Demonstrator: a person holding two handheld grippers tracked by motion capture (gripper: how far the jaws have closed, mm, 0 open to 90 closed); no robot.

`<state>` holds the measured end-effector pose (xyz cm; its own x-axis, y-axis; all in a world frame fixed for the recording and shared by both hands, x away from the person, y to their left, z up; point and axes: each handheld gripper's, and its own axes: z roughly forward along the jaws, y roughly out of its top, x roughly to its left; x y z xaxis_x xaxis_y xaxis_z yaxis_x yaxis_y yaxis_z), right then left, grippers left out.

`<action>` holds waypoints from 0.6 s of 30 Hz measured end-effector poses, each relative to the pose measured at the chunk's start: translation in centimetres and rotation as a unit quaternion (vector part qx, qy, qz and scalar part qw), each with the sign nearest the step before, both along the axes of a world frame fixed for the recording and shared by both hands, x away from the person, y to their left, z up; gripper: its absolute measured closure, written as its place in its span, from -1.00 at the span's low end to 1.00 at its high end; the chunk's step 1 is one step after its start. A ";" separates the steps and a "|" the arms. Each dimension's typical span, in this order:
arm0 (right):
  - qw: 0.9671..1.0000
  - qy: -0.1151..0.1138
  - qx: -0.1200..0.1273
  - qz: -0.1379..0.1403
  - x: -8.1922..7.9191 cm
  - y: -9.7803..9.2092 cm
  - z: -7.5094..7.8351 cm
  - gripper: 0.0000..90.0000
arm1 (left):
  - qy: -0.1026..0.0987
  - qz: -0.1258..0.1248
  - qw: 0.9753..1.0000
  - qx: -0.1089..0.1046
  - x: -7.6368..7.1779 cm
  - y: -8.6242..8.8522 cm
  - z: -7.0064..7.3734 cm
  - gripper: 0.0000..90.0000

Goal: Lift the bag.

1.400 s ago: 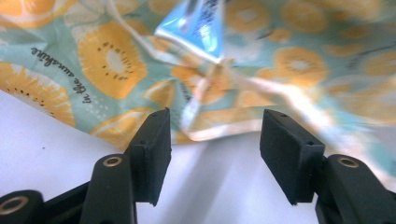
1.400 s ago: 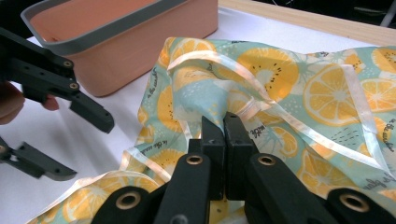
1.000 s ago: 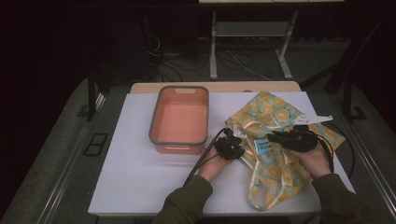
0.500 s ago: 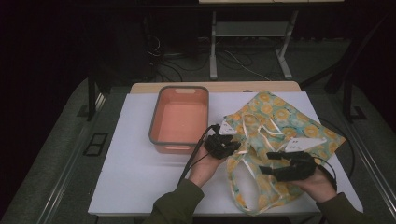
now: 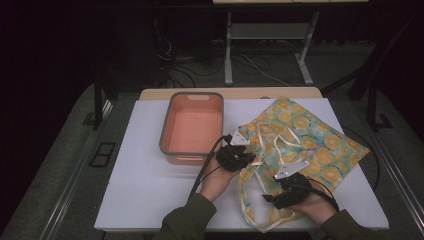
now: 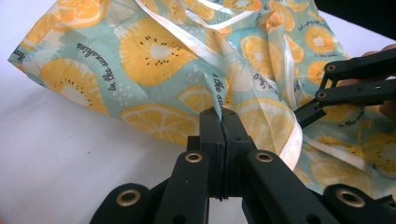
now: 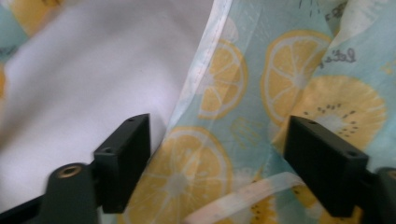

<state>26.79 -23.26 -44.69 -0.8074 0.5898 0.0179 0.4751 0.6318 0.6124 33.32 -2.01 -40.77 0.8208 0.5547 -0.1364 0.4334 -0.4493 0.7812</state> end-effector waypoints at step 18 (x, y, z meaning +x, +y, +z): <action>0.996 -0.057 0.069 -0.028 1.4 -3.1 3.1 0.99 | -0.016 0.000 0.999 -0.032 -0.4 0.8 2.1 0.99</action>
